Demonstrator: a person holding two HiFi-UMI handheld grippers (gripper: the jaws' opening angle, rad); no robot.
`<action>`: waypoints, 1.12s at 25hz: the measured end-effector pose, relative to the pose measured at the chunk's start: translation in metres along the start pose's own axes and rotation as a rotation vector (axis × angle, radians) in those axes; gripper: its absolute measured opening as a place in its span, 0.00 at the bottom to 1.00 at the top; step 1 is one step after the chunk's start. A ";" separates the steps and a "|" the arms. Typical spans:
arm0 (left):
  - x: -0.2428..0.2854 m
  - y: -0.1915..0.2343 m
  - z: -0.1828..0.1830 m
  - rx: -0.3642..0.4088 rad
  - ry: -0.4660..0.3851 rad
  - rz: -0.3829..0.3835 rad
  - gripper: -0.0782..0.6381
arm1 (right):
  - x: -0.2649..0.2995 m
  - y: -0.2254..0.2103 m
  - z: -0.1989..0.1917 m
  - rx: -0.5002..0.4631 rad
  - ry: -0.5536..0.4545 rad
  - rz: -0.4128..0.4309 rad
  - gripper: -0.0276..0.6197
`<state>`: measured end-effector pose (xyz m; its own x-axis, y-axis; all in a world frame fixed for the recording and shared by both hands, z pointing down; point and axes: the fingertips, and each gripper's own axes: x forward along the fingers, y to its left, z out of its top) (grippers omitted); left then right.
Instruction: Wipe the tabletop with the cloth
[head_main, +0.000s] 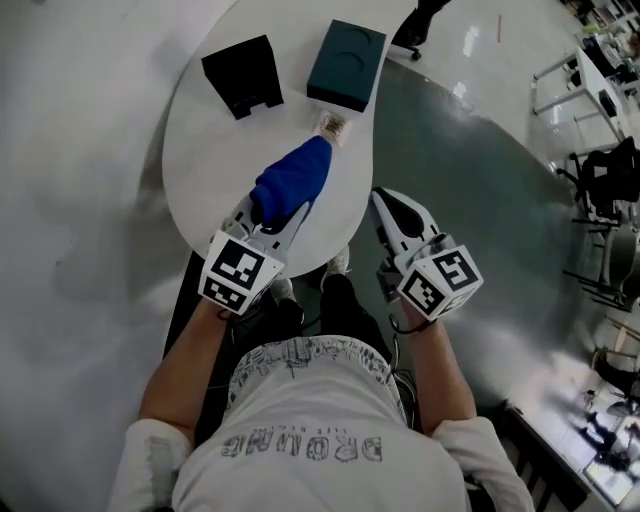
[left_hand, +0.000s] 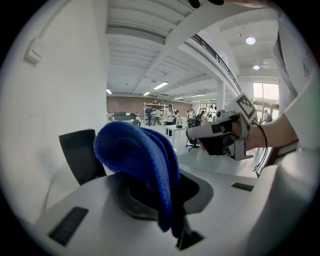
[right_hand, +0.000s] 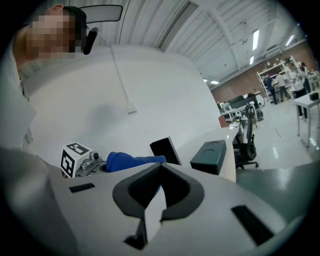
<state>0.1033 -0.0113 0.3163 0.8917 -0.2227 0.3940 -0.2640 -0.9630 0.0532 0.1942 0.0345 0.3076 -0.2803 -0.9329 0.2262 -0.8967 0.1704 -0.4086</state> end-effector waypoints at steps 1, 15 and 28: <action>-0.006 0.005 0.004 -0.002 -0.011 0.016 0.21 | 0.006 0.005 0.003 -0.009 0.002 0.015 0.05; -0.088 0.073 0.035 -0.018 -0.117 0.216 0.21 | 0.072 0.068 0.041 -0.127 0.027 0.178 0.05; -0.154 0.118 0.038 -0.062 -0.175 0.367 0.21 | 0.105 0.110 0.058 -0.202 0.040 0.264 0.05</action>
<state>-0.0512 -0.0969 0.2266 0.7817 -0.5776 0.2351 -0.5934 -0.8049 -0.0043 0.0860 -0.0631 0.2350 -0.5220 -0.8354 0.1720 -0.8398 0.4681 -0.2750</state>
